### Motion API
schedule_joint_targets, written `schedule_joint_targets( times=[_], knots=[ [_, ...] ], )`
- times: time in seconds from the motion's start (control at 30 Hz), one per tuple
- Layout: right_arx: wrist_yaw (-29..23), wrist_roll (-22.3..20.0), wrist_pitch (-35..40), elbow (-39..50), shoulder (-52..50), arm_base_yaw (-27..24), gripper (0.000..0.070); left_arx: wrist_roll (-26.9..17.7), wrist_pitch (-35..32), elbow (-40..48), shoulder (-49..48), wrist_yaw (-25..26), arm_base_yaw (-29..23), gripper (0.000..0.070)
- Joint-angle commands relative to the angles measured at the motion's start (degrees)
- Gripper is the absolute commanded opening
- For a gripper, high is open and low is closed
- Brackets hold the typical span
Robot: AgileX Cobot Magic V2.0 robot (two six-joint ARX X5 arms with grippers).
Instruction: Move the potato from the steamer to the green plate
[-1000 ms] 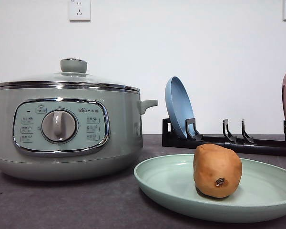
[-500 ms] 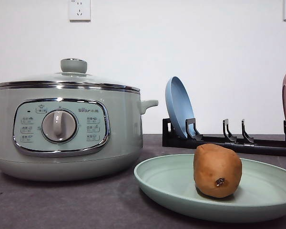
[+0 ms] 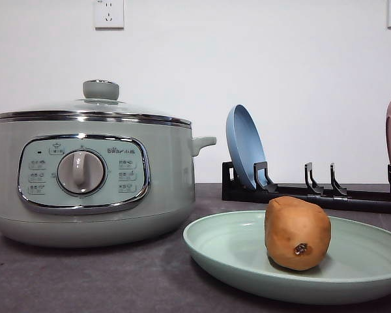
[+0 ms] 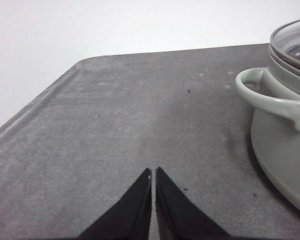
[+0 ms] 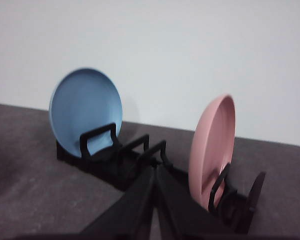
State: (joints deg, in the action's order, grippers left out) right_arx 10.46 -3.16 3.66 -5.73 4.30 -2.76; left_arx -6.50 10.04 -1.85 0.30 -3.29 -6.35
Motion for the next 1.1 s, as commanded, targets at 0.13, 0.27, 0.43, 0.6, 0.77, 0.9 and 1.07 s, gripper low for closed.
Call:
schedule_joint_targets(
  times=[0.13, 0.27, 0.43, 0.6, 0.77, 0.9, 1.07],
  knots=[
    [-0.2, 1.2, 0.6, 4.0, -2.9, -0.2, 0.0, 0.2, -0.9, 1.2, -0.1, -0.2, -0.2, 0.0004],
    [-0.3, 1.6, -2.3, 5.1, -4.2, -0.2, 0.0, 0.1, -0.9, 1.2, -0.1, -0.3, -0.2, 0.0004],
    [-0.7, 1.6, -5.6, 5.1, -4.2, -0.6, 0.0, 0.1, -0.9, 1.2, -0.1, -0.3, -0.2, 0.0004],
    [-0.7, 1.4, -11.5, 5.1, -4.2, -0.8, 0.0, 0.1, -0.9, 1.2, -0.1, -0.3, -0.2, 0.0004],
    [-0.7, 1.4, -13.3, 5.1, -4.2, -0.8, 0.0, 0.1, -0.9, 1.2, -0.1, -0.3, -0.2, 0.0004],
    [-1.1, 1.4, -13.2, 5.1, -4.2, -0.8, 0.0, 0.2, -0.9, 1.2, -0.1, -0.3, -0.2, 0.0004],
    [-1.1, 1.4, -12.7, 5.1, -4.2, -0.8, 0.0, 0.2, -0.9, 1.2, -0.1, -0.3, -0.2, 0.0004]
  ],
)
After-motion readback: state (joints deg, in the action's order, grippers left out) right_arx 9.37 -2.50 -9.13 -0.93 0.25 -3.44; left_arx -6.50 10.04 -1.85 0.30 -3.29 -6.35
